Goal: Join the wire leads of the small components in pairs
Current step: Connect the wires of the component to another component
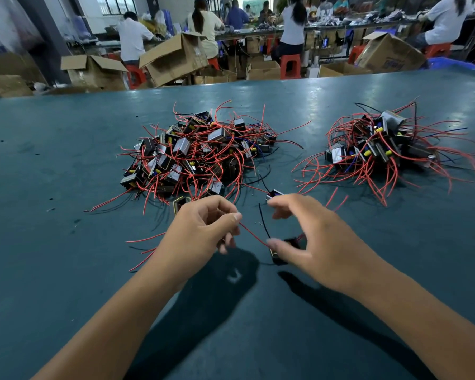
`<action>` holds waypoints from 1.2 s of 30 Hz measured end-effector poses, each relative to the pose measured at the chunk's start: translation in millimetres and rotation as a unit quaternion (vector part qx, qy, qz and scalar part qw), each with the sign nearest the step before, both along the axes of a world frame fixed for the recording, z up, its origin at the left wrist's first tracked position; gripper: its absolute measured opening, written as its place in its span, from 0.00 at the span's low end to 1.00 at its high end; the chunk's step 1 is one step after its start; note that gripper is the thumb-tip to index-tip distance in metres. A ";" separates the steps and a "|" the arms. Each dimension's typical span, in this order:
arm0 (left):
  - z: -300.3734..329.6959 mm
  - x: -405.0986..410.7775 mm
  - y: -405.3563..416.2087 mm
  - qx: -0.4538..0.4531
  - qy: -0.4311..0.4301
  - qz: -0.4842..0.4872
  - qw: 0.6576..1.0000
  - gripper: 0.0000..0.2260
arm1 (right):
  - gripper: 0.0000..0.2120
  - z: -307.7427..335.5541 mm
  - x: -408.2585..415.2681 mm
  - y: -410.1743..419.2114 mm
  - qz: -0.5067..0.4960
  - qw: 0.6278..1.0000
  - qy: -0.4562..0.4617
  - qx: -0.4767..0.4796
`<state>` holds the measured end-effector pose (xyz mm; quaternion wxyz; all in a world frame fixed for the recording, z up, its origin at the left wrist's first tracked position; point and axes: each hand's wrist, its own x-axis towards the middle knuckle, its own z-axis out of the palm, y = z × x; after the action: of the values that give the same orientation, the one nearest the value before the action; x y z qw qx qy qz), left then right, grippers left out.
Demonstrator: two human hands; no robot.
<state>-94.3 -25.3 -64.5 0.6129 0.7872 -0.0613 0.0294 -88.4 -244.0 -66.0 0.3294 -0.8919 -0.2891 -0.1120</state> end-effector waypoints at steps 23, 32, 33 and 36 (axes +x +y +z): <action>-5.1 0.4 -1.6 0.040 -0.086 -0.045 0.995 0.04 | 0.06 -9.3 -8.4 19.5 -0.005 0.995 0.025 0.097; 2.0 -1.7 -1.6 0.117 -0.155 -0.109 0.975 0.03 | 0.01 -6.6 -10.6 21.6 0.015 0.991 0.009 0.132; 2.3 -1.9 -2.0 0.112 -0.157 -0.113 0.975 0.03 | 0.01 -6.7 -10.4 21.5 0.016 0.990 0.008 0.138; 2.2 -1.8 -0.5 0.112 -0.168 -0.109 0.973 0.03 | 0.03 -7.7 -8.9 20.4 0.021 0.989 0.020 0.148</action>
<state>-96.2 -25.8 -62.4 0.5011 0.8235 -0.2517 0.0866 -97.3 -223.6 -73.7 0.4652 -0.8294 -0.2812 -0.1292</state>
